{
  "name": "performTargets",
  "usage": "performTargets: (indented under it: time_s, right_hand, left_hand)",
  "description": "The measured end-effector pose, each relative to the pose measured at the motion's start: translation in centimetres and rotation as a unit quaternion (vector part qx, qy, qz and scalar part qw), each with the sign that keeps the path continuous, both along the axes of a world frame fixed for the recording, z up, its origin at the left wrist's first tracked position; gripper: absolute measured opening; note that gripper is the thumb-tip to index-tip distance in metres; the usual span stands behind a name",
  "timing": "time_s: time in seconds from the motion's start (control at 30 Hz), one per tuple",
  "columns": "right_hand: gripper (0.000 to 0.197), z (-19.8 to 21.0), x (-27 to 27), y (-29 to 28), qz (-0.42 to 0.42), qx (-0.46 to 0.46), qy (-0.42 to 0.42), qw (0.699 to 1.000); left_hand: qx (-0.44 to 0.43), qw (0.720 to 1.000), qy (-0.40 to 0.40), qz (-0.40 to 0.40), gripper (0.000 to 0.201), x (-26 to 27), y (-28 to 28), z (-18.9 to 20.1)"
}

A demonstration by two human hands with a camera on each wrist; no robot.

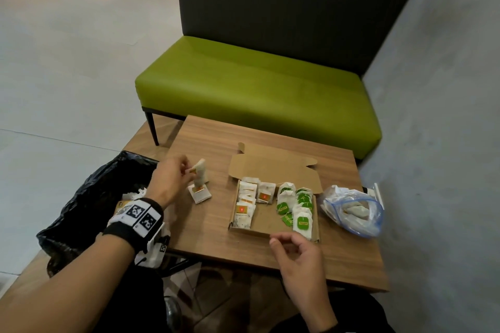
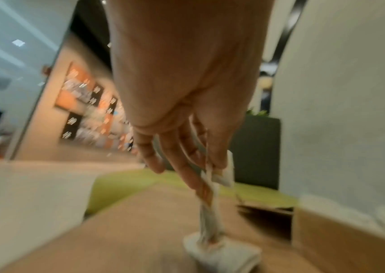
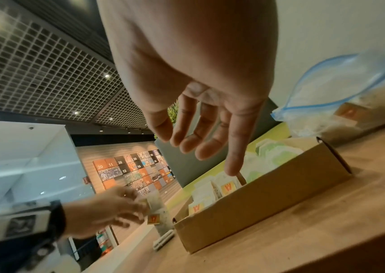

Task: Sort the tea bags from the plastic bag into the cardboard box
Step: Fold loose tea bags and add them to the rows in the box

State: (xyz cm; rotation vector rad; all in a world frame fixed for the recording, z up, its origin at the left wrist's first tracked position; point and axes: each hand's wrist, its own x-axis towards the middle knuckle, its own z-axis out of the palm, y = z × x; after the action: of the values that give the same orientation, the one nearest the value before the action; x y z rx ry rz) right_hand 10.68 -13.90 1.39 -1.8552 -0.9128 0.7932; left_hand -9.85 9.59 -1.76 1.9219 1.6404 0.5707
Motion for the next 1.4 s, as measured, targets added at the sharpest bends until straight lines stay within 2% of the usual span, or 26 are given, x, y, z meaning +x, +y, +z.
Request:
performTargets:
  time_s: [0.1, 0.2, 0.27, 0.37, 0.53, 0.63, 0.73, 0.8, 0.87, 1.03, 1.17, 1.27, 1.33, 1.4]
  right_hand:
    - [0.013, 0.7, -0.1, 0.9, 0.059, 0.024, -0.128, 0.990]
    - [0.025, 1.3, -0.2, 2.2, 0.125, 0.074, -0.229, 0.962]
    - [0.030, 1.7, -0.2, 3.3, 0.171, 0.061, -0.283, 0.942]
    - [0.026, 1.9, 0.2, 4.6, 0.198, 0.026, -0.319, 0.927]
    - [0.011, 0.9, 1.3, 5.5, 0.181, 0.001, -0.244, 0.953]
    - [0.005, 0.1, 1.9, 5.8, 0.140, 0.016, -0.124, 0.982]
    - [0.005, -0.1, 2.1, 5.9, 0.093, 0.022, -0.015, 0.995]
    - [0.004, -0.4, 2.2, 6.1, 0.096, 0.018, -0.011, 0.995]
    - [0.006, -0.8, 2.5, 6.5, 0.102, -0.001, -0.026, 0.994]
    - [0.020, -3.0, 4.8, 8.3, 0.022, -0.073, -0.041, 0.996]
    - [0.019, -4.6, 5.4, 10.1, 0.020, -0.149, -0.030, 0.988]
    - [0.020, -5.3, 5.5, 11.4, 0.008, -0.167, -0.018, 0.986]
    - [0.021, -5.6, 5.4, 12.1, 0.003, -0.168, -0.023, 0.985]
    - [0.021, -5.9, 5.2, 12.5, -0.009, -0.163, -0.029, 0.986]
  left_hand:
    - [0.068, 0.985, 0.040, -0.153, 0.019, 1.0, -2.5, 3.2]
    - [0.041, 0.952, 0.069, -0.294, 0.017, 2.8, -5.5, 5.8]
    - [0.033, 0.936, 0.065, -0.344, 0.011, 4.2, -6.7, 6.5]
    - [0.013, 0.929, 0.050, -0.366, 0.013, 5.4, -7.1, 6.4]
    - [-0.033, 0.934, -0.034, -0.354, 0.030, 5.8, -7.1, 5.7]
    - [-0.057, 0.943, -0.121, -0.304, 0.037, 5.9, -7.2, 4.9]
    - [-0.065, 0.950, -0.153, -0.263, 0.017, 6.2, -7.4, 3.5]
    - [-0.068, 0.949, -0.167, -0.260, 0.007, 6.7, -7.8, 2.8]
    - [-0.071, 0.952, -0.172, -0.242, 0.006, 7.1, -8.0, 2.0]
    - [-0.076, 0.973, -0.183, -0.123, 0.008, 6.1, -6.9, 0.2]
    - [-0.069, 0.989, -0.134, -0.010, 0.006, 3.9, -4.5, -0.2]
    - [-0.085, 0.995, -0.054, 0.029, 0.011, 2.4, -2.7, -0.1]
    - [-0.101, 0.994, 0.020, 0.038, 0.024, 1.7, -2.0, 0.0]
    - [-0.108, 0.992, 0.061, 0.036, 0.040, 1.4, -1.4, -0.2]
